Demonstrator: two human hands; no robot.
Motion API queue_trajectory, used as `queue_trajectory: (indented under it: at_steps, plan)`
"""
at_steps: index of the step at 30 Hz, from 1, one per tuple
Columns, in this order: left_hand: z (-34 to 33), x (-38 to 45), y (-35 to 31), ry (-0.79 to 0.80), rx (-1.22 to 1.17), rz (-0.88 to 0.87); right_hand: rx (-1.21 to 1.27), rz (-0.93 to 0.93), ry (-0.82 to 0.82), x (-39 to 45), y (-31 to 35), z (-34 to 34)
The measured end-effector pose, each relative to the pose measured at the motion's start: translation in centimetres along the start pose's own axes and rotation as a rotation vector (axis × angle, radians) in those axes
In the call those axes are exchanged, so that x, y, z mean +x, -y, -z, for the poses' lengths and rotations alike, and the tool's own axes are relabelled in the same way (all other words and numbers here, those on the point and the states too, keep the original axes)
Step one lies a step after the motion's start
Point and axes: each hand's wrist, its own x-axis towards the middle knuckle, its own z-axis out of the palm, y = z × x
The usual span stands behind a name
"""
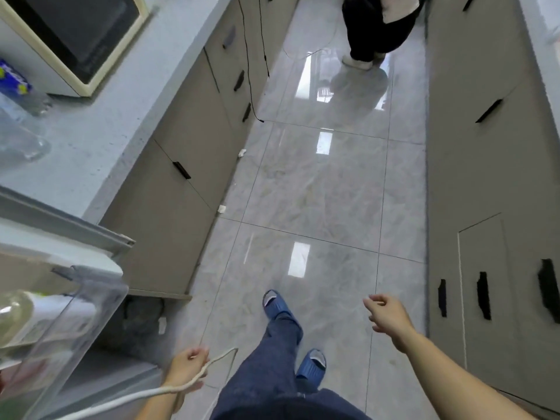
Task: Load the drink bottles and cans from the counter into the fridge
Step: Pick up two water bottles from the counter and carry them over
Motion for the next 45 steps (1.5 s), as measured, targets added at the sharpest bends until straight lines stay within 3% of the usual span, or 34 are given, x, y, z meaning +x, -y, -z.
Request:
queue_trajectory:
  at_steps: [7,14,21,30,37,45]
  plan:
    - [-1.0,3.7,-4.5,-0.114,-0.124,0.032,-0.146,0.099,0.067,5.4,9.7,-1.9]
    - [-0.6,7.4,-14.5,-0.038,-0.223,0.001,-0.330,0.141,0.090,9.3,19.3,-3.0]
    - [0.2,8.5,-22.0,-0.077,-0.422,-0.088,-0.488,0.149,0.132,14.4,26.6,-4.8]
    - [0.5,9.0,-23.4,-0.269,-0.656,0.115,-0.719,0.206,0.196,21.9,36.6,-10.4]
    - [-0.4,7.0,-25.2,-0.512,-0.744,0.292,-0.884,0.422,0.411,26.5,48.9,-19.0]
    - [0.0,5.0,-31.4,-0.595,-0.966,0.241,-0.948,0.660,0.663,22.9,57.1,-29.4]
